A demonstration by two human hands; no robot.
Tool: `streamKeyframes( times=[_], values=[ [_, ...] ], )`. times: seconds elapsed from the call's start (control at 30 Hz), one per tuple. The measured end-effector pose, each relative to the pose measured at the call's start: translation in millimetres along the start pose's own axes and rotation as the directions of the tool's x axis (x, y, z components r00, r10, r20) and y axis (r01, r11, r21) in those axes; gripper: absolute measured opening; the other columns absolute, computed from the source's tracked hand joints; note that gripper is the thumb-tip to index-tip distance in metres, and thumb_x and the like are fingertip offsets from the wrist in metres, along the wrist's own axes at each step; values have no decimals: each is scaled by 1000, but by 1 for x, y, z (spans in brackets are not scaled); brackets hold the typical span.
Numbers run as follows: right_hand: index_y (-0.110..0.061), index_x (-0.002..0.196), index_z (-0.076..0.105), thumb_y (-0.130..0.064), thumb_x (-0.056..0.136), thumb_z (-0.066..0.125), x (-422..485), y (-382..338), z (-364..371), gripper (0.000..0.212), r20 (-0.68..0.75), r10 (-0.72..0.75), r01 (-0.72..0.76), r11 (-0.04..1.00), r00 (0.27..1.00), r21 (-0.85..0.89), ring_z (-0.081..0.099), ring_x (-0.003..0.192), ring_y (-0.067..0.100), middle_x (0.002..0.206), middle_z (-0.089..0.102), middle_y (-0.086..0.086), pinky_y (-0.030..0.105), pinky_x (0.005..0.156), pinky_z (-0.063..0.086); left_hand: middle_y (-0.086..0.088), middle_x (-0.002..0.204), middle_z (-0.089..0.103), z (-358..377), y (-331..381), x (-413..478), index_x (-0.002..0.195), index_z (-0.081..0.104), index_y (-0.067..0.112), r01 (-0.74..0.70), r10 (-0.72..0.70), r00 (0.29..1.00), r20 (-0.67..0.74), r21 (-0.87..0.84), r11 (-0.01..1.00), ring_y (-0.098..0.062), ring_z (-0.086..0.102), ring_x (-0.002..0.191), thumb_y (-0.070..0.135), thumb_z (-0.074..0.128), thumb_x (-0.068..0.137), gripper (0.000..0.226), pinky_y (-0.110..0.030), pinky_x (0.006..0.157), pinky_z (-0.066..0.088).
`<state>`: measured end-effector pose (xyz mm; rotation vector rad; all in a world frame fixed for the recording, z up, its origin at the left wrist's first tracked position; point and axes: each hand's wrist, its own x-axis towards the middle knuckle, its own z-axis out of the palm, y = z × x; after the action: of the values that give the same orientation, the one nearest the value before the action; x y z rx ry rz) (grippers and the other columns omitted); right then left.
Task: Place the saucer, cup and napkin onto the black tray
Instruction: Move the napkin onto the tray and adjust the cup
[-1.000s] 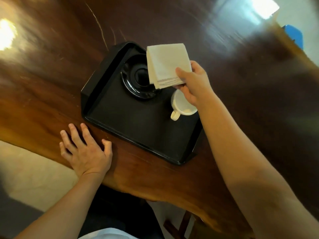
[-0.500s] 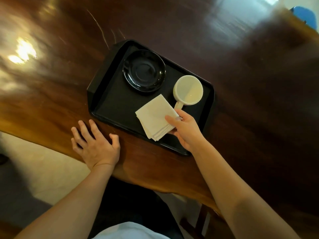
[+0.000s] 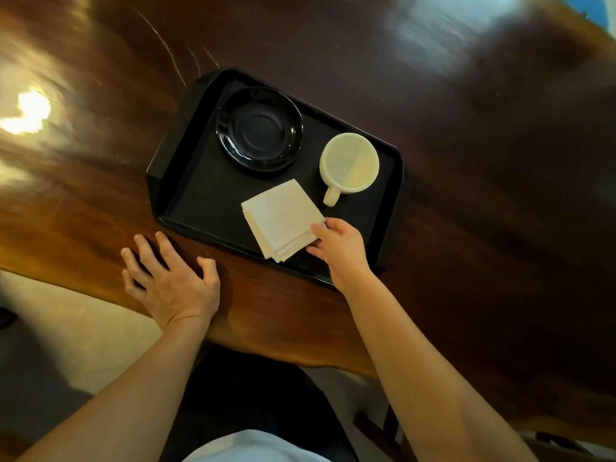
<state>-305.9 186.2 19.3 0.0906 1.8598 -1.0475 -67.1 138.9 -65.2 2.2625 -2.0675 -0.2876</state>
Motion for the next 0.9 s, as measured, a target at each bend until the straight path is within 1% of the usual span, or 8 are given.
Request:
streamKeyframes(
  times=[0.07, 0.13, 0.23, 0.33, 0.43, 0.57, 0.7, 0.9],
  values=[
    [-15, 131, 61, -24, 96, 66, 2, 1, -8, 37, -118, -92, 72, 983, 989, -167, 68, 100, 15, 112, 70, -1, 38, 87, 61, -16, 163, 28, 1, 0, 0, 154, 32, 16, 0, 0, 1000, -2, 0, 1000, -43, 23, 151, 58, 39, 91, 76, -63, 117, 21],
    [-19, 132, 61, -34, 94, 68, 5, 0, -15, 41, -209, -198, 147, 961, 958, -236, 64, 99, 11, 107, 67, -8, 34, 87, 57, -16, 163, 28, 0, 0, 0, 154, 31, 17, -2, 2, 1000, -6, 2, 1000, -43, 23, 151, 57, 39, 91, 75, -63, 117, 21],
    [-21, 130, 65, -38, 92, 70, 11, -11, -12, 41, -205, -152, 140, 987, 967, -74, 59, 81, 10, 100, 68, -3, 29, 68, 52, -16, 163, 28, 0, 0, -1, 154, 31, 17, -1, 1, 1000, -5, -4, 1000, -43, 23, 151, 57, 39, 91, 75, -63, 117, 21],
    [-17, 117, 72, -39, 92, 70, 16, -22, -3, 33, -164, -114, 118, 993, 980, 18, 52, 64, 8, 90, 69, 1, 24, 51, 41, -17, 163, 28, -1, 1, -1, 154, 30, 16, -2, 2, 1000, -1, -11, 1000, -43, 22, 151, 56, 39, 91, 75, -63, 117, 20],
    [-19, 99, 76, -37, 93, 69, 20, -25, 1, 20, -153, -86, 95, 994, 984, 52, 51, 63, 9, 85, 72, 2, 26, 53, 42, -17, 163, 28, -3, 2, -2, 153, 31, 16, -1, 1, 1000, -6, -16, 1000, -43, 22, 151, 55, 40, 91, 74, -63, 117, 19],
    [-9, 108, 77, -26, 92, 73, 23, -28, -3, 24, -191, -70, 101, 982, 979, 161, 54, 56, 8, 80, 73, 6, 21, 49, 46, -18, 163, 28, -5, 4, -2, 153, 31, 15, 0, 0, 1000, -5, -27, 1000, -44, 21, 152, 54, 41, 91, 74, -64, 117, 19],
    [-9, 106, 77, -23, 93, 72, 26, -33, -13, 20, -245, -76, 123, 975, 966, 184, 54, 48, 4, 76, 74, 6, 19, 49, 50, -18, 163, 28, -6, 4, -2, 153, 31, 15, -2, 2, 1000, -7, -29, 1000, -44, 21, 152, 54, 41, 92, 74, -64, 117, 19],
    [-10, 101, 76, -23, 94, 71, 32, -42, -32, 15, -295, -55, 118, 972, 954, 203, 54, 48, 6, 77, 74, 6, 23, 55, 52, -18, 163, 27, -7, 5, -3, 153, 30, 15, -1, 1, 1000, -16, -28, 1000, -44, 21, 151, 53, 42, 92, 74, -64, 117, 19]
  ],
)
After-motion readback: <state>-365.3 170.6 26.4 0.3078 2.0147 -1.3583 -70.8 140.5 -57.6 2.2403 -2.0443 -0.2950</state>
